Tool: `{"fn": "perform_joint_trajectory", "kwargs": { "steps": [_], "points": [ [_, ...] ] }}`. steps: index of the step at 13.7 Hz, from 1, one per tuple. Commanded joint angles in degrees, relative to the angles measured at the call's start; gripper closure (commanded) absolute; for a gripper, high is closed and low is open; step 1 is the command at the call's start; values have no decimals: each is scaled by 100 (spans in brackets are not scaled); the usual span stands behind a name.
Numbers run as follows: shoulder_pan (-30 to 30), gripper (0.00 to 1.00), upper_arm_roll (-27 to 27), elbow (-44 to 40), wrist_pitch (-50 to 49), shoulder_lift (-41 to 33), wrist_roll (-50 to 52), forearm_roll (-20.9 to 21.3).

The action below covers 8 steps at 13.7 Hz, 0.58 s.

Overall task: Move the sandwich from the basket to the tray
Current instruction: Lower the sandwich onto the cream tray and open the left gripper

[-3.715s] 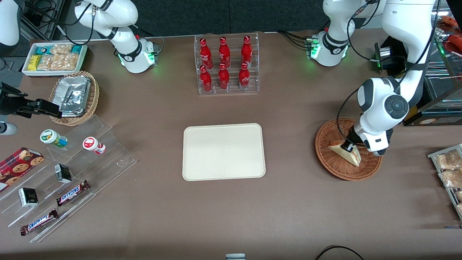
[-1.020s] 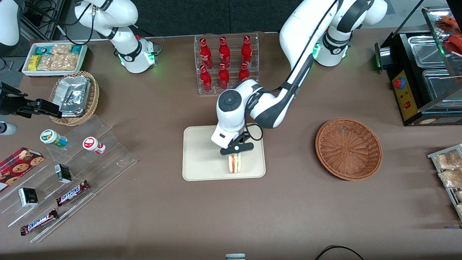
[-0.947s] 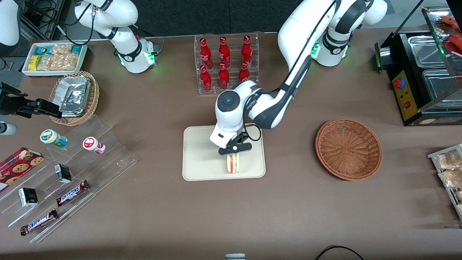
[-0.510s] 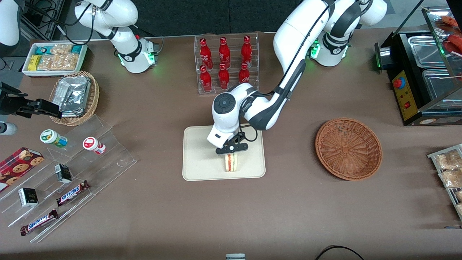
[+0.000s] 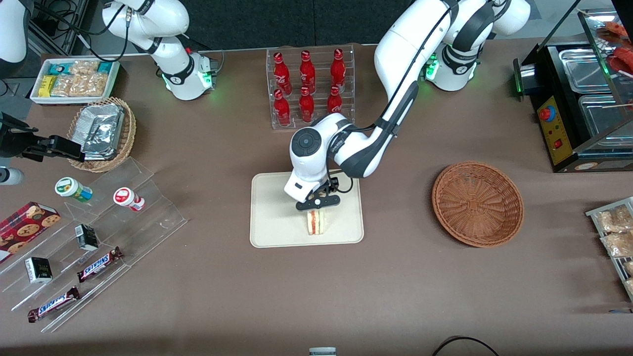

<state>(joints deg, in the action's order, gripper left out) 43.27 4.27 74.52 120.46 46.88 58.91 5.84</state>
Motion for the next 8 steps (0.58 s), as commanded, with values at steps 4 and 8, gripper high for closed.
{"fn": "perform_joint_trajectory", "kwargs": {
  "steps": [4,8],
  "points": [
    [-379,1,-93,-96,-1023,-1143,16,-408],
    [-1038,1,-102,-25,-2094,-2023,-133,-330]
  ]
}}
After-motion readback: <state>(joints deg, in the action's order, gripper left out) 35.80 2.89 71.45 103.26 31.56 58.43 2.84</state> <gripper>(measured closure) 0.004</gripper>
